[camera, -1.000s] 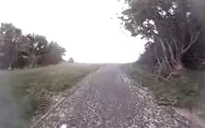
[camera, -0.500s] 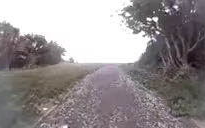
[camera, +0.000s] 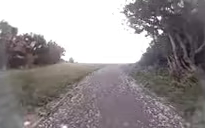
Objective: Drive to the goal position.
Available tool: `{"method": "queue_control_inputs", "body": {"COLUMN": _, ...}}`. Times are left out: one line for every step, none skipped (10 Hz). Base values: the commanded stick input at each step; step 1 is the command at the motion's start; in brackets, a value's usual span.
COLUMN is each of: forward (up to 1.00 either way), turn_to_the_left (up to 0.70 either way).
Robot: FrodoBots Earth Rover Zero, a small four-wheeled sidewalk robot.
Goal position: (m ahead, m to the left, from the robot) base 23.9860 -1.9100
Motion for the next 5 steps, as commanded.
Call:
{"method": "queue_control_inputs", "body": {"forward": 0.85, "turn_to_the_left": 0.0}}
{"method": "queue_control_inputs", "body": {"forward": 0.85, "turn_to_the_left": 0.0}}
{"method": "queue_control_inputs", "body": {"forward": 0.85, "turn_to_the_left": 0.0}}
{"method": "queue_control_inputs", "body": {"forward": 0.85, "turn_to_the_left": 0.0}}
{"method": "queue_control_inputs", "body": {"forward": 0.85, "turn_to_the_left": 0.0}}
